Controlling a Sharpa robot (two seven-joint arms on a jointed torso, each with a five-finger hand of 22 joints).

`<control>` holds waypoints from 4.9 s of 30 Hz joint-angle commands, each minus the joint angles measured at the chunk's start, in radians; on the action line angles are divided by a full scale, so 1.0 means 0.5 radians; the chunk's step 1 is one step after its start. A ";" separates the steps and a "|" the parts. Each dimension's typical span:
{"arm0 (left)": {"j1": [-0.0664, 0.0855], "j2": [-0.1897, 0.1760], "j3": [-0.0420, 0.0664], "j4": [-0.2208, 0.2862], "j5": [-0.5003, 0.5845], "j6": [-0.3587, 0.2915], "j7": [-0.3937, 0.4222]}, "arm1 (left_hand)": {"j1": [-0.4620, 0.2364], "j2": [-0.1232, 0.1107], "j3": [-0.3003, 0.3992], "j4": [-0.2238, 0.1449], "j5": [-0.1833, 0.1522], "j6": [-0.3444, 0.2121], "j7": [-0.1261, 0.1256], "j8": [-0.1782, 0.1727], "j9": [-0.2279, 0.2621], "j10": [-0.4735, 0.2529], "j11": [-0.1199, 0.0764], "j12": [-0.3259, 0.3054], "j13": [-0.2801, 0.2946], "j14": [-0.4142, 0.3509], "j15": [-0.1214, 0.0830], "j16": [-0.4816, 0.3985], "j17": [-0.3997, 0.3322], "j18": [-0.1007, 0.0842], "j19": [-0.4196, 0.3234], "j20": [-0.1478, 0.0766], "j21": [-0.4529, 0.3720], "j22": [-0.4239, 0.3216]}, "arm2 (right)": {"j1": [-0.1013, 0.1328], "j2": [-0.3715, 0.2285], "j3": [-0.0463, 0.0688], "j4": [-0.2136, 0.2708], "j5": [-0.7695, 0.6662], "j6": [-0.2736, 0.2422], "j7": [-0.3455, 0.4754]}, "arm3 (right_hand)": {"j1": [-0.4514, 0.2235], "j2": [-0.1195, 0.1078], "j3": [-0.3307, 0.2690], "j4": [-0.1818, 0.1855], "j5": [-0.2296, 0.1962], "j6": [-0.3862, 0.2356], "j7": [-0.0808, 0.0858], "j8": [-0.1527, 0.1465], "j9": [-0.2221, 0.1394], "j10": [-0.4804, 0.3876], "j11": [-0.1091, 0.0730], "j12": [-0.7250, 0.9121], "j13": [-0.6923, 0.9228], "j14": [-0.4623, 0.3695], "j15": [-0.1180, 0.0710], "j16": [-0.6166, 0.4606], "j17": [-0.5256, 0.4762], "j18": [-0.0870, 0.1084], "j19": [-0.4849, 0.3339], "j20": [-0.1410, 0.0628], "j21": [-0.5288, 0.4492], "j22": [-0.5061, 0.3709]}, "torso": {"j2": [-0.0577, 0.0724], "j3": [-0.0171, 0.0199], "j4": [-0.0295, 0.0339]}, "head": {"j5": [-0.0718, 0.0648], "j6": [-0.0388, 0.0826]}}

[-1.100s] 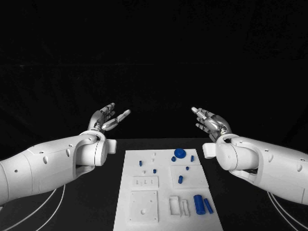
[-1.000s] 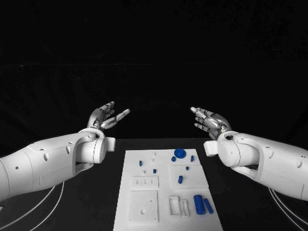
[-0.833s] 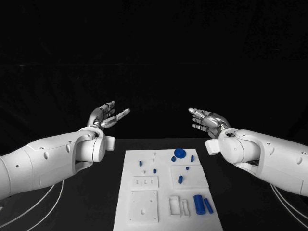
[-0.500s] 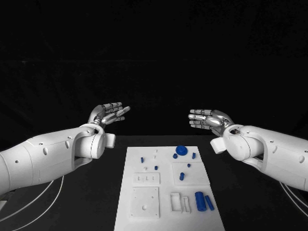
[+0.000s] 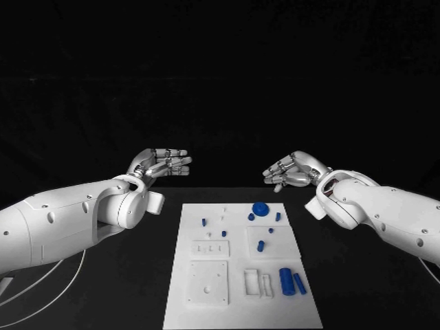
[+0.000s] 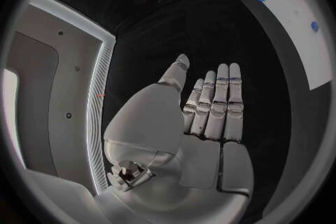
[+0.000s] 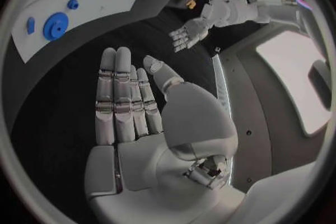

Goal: Assemble the parts on the task board

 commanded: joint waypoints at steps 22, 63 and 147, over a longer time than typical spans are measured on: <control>0.077 -0.176 0.008 0.396 -0.097 0.200 -0.063 | -0.043 -0.019 -0.061 -0.013 -0.027 -0.005 0.008 -0.004 0.002 -0.004 0.009 0.009 0.002 0.013 0.002 0.000 0.001 -0.022 -0.001 -0.004 0.021 -0.013 | -0.079 0.039 0.008 0.170 -1.815 0.038 -0.587 | -0.041 -0.284 0.454 0.009 -0.297 -0.047 -0.017 -0.006 -0.011 -0.105 0.026 -0.005 0.001 -0.020 0.004 1.096 0.868 0.098 0.035 -0.016 0.712 0.737 | 0.195 0.0015 0.099 | -0.056 -0.011; 0.119 -0.168 0.014 0.432 -0.104 0.223 -0.091 | -0.053 -0.022 -0.086 0.003 -0.039 -0.037 0.012 -0.004 0.001 -0.010 0.012 0.009 0.002 0.005 0.005 0.007 0.001 -0.020 -0.004 0.000 0.020 -0.020 | -0.163 0.138 0.009 0.083 -2.083 -0.088 -0.701 | -0.030 -0.341 0.863 0.076 -0.629 -0.002 -0.009 -0.006 -0.018 -0.087 0.025 -0.006 0.000 -0.048 0.004 1.278 0.780 0.066 0.118 -0.022 0.531 1.169 | 0.295 0.0099 0.116 | -0.062 0.029; 0.122 -0.150 0.014 0.385 -0.104 0.231 -0.136 | -0.044 -0.026 -0.085 0.024 -0.050 -0.097 0.020 -0.008 -0.002 -0.028 0.017 0.009 0.002 0.004 0.007 0.010 0.001 -0.019 -0.002 0.001 0.018 -0.020 | -0.110 0.251 0.052 0.194 -2.173 -0.256 -0.923 | -0.015 -0.263 1.058 0.092 -0.637 0.232 -0.062 -0.003 0.007 0.216 -0.064 -0.003 0.003 -0.053 -0.069 1.306 0.815 0.029 0.118 -0.100 0.480 1.591 | 0.331 -0.0012 0.136 | -0.087 0.055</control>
